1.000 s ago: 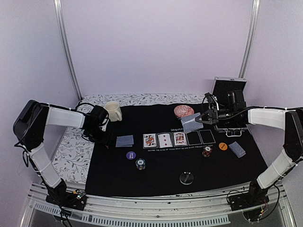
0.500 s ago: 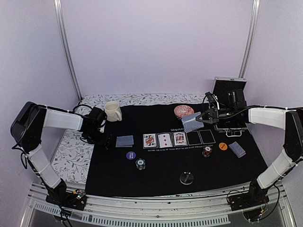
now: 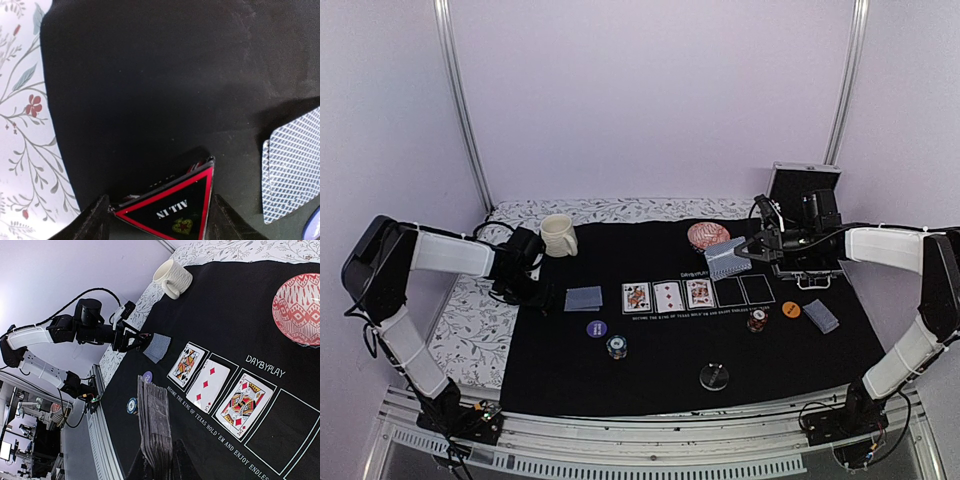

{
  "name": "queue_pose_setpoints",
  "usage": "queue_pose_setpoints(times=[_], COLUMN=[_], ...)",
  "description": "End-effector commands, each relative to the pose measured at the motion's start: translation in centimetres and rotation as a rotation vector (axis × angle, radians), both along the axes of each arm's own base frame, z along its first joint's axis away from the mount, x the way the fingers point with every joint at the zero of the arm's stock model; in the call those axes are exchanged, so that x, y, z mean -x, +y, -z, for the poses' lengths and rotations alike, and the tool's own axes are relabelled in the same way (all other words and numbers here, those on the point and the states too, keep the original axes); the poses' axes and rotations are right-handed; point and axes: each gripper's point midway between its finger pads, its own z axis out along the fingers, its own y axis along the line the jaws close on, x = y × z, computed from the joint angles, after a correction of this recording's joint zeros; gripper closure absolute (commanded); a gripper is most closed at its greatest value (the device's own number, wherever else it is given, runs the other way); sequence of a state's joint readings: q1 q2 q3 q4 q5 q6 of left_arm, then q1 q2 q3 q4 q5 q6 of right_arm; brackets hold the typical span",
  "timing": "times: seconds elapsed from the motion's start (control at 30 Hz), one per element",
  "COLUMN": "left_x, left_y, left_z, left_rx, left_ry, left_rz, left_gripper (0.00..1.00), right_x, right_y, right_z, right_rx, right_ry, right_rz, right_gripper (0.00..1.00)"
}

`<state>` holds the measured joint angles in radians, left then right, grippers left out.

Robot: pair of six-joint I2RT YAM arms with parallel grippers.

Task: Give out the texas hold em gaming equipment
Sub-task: Pick up the all-in button from the small blind area.

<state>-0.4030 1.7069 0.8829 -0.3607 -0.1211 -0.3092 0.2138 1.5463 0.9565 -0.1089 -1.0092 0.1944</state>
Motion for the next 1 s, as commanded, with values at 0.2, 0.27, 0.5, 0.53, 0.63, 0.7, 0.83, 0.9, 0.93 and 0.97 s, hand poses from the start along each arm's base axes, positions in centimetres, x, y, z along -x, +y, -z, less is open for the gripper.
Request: queue_pose_setpoints(times=[0.2, 0.27, 0.5, 0.53, 0.63, 0.7, 0.83, 0.9, 0.93, 0.97], left_x=[4.2, 4.3, 4.3, 4.1, 4.0, 3.9, 3.7, 3.4, 3.4, 3.3], left_y=[1.7, 1.5, 1.4, 1.4, 1.2, 1.1, 1.1, 1.0, 0.9, 0.9], left_z=[2.0, 2.3, 2.5, 2.5, 2.7, 2.8, 2.4, 1.6, 1.2, 0.9], left_rx=[-0.048, -0.037, -0.041, -0.044, -0.044, -0.043, -0.047, -0.057, -0.060, -0.061], left_ry=[0.135, 0.141, 0.137, 0.131, 0.139, 0.142, 0.131, 0.111, 0.099, 0.091], left_rz=[-0.032, -0.034, -0.030, -0.029, -0.019, -0.018, -0.016, -0.013, -0.011, -0.009], left_gripper=[0.27, 0.28, 0.36, 0.35, 0.32, 0.33, 0.44, 0.48, 0.49, 0.49], right_x=[-0.3, -0.3, -0.4, -0.4, -0.4, -0.3, -0.4, -0.3, -0.2, -0.2], right_y=[-0.2, -0.2, -0.3, -0.3, -0.4, -0.4, -0.5, -0.5, -0.5, -0.5], right_z=[-2.2, -2.2, -2.0, -2.0, -2.1, -2.2, -2.4, -2.5, -2.6, -2.6], right_rx=[-0.019, -0.019, -0.016, -0.016, -0.016, -0.016, -0.015, -0.016, -0.018, -0.017], right_ry=[-0.063, -0.061, -0.057, -0.059, -0.061, -0.063, -0.065, -0.065, -0.067, -0.069], right_rz=[-0.012, -0.012, -0.009, -0.008, -0.007, -0.007, -0.005, -0.004, -0.006, -0.004], right_gripper=[0.98, 0.98, 0.98, 0.98, 0.98, 0.98, 0.98, 0.98, 0.98, 0.98])
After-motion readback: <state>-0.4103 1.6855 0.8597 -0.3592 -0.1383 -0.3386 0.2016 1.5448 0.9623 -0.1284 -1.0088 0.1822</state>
